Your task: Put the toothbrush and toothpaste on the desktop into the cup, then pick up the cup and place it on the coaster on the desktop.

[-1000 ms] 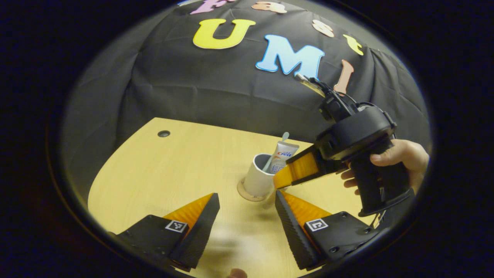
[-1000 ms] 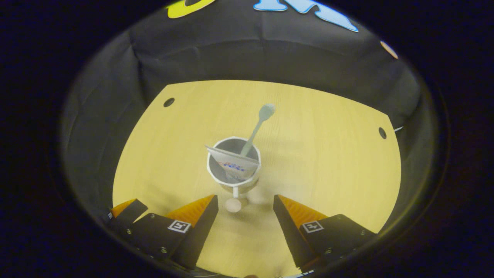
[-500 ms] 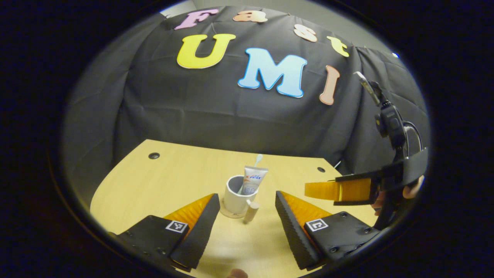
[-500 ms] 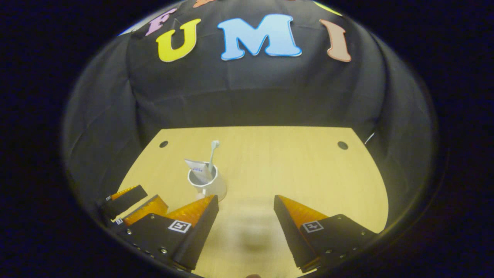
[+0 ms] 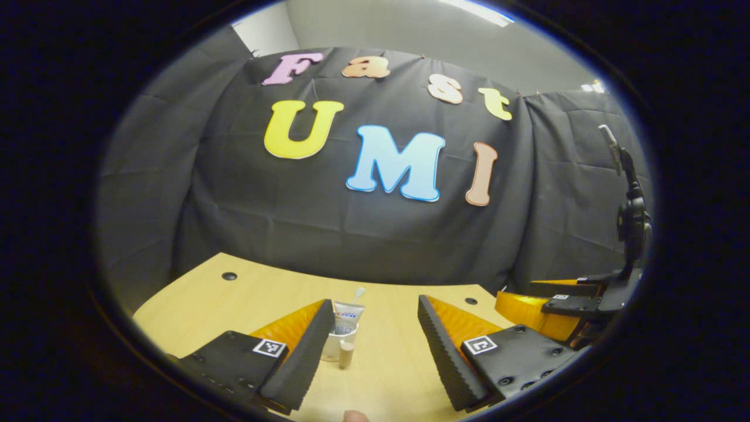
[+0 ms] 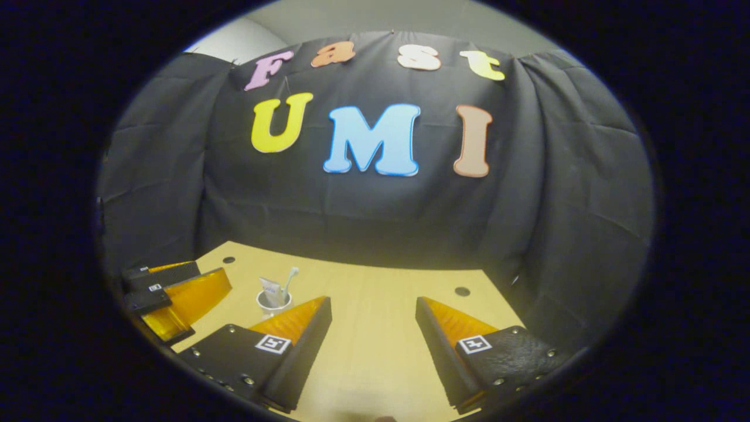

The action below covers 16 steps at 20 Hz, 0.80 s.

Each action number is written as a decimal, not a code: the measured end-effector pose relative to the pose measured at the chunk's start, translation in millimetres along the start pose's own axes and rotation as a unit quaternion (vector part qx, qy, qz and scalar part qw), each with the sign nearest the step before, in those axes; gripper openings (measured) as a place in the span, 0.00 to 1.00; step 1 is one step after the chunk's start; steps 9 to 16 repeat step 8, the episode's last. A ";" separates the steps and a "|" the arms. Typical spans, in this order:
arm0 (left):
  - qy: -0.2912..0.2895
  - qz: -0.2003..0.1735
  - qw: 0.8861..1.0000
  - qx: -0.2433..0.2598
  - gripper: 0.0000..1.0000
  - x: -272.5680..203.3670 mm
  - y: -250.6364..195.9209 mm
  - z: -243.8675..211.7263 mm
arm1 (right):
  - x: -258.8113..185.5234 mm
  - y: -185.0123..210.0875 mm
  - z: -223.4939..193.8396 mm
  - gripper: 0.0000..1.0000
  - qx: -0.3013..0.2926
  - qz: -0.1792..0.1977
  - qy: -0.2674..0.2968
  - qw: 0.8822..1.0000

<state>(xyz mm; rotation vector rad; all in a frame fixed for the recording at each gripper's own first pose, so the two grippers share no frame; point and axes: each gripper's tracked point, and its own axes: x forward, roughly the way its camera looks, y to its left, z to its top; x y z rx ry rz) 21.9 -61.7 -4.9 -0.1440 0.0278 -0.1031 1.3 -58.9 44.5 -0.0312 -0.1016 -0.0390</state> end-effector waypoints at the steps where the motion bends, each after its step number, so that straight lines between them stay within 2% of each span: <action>1: -0.008 0.005 1.000 0.004 0.94 -4.8 -1.3 2.9 | -6.6 -3.5 4.6 0.88 -0.006 -0.001 -0.020 1.000; 4: -0.024 0.016 1.000 0.001 0.94 -20.5 -9.5 8.4 | -23.4 -14.8 16.4 0.88 -0.024 -0.012 -0.061 0.998; 8: -0.037 0.035 0.999 -0.003 0.94 -39.9 -14.0 12.1 | -39.7 -21.3 24.1 0.88 -0.040 -0.010 -0.089 0.995; 16: -0.037 0.035 0.999 -0.003 0.94 -39.9 -14.0 12.1 | -39.7 -21.3 24.1 0.88 -0.040 -0.010 -0.089 0.995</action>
